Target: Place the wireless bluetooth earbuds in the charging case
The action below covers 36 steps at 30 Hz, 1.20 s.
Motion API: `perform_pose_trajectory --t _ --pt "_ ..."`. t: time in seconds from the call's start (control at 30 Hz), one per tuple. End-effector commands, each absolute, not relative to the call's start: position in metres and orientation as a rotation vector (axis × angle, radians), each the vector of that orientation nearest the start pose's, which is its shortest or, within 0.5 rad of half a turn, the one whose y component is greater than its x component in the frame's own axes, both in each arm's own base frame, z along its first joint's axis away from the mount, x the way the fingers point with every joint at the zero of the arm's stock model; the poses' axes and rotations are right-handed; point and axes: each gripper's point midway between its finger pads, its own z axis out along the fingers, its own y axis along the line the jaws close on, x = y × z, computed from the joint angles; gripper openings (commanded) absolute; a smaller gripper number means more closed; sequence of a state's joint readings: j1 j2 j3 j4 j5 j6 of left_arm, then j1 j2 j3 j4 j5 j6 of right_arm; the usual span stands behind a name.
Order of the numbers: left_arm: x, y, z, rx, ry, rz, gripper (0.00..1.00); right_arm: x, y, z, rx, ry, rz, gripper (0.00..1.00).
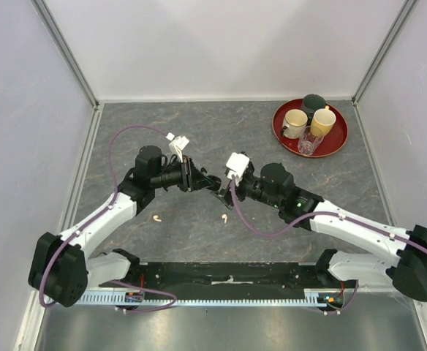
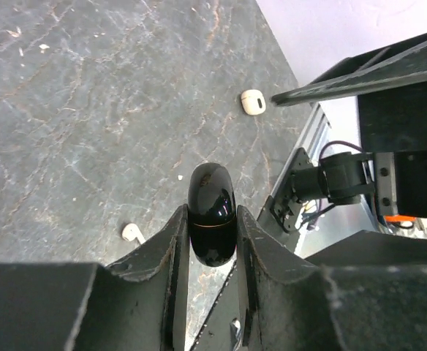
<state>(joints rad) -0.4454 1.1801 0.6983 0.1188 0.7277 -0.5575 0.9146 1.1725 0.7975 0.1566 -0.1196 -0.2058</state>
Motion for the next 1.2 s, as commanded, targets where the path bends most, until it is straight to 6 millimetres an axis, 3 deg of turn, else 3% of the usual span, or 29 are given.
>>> perform_pose_trajectory --t 0.0,0.07,0.1,0.23,0.33,0.37,0.47,0.67,0.7,0.8,1.0,1.17 --pt "0.258 -0.249 0.219 0.408 1.943 -1.157 0.02 0.231 0.314 0.255 -0.937 1.483 0.631 0.98" --pt "0.260 -0.242 0.228 0.403 1.899 -1.103 0.02 0.231 0.306 0.265 -0.852 1.485 0.649 0.98" --pt "0.263 -0.238 0.230 0.388 1.884 -1.068 0.02 0.239 0.298 0.268 -0.691 1.553 0.664 0.98" --pt "0.265 -0.227 0.252 0.423 1.750 -0.974 0.02 0.255 0.281 0.286 -0.323 1.654 0.772 0.98" --pt "0.256 -0.222 0.265 0.488 1.632 -0.942 0.02 0.263 0.284 0.292 -0.193 1.714 0.923 0.98" --pt "0.250 -0.221 0.279 0.516 1.551 -0.938 0.02 0.265 0.285 0.294 -0.153 1.727 0.963 0.98" --pt "0.241 -0.219 0.284 0.567 1.448 -0.926 0.02 0.268 0.291 0.310 -0.001 1.740 1.177 0.98" --pt "0.219 -0.217 0.287 0.618 1.277 -0.938 0.02 0.257 0.311 0.332 0.159 1.742 1.558 0.97" --pt "0.213 -0.218 0.297 0.640 1.218 -0.945 0.02 0.254 0.315 0.334 0.168 1.752 1.608 0.98" --pt "0.211 -0.218 0.297 0.653 1.195 -0.941 0.02 0.245 0.331 0.328 0.218 1.825 1.775 0.97" --pt "0.212 -0.218 0.299 0.663 1.179 -0.930 0.02 0.238 0.346 0.299 0.291 1.972 1.892 0.98" --pt "0.214 -0.218 0.297 0.663 1.188 -0.919 0.02 0.234 0.348 0.304 0.300 1.947 1.948 0.96"
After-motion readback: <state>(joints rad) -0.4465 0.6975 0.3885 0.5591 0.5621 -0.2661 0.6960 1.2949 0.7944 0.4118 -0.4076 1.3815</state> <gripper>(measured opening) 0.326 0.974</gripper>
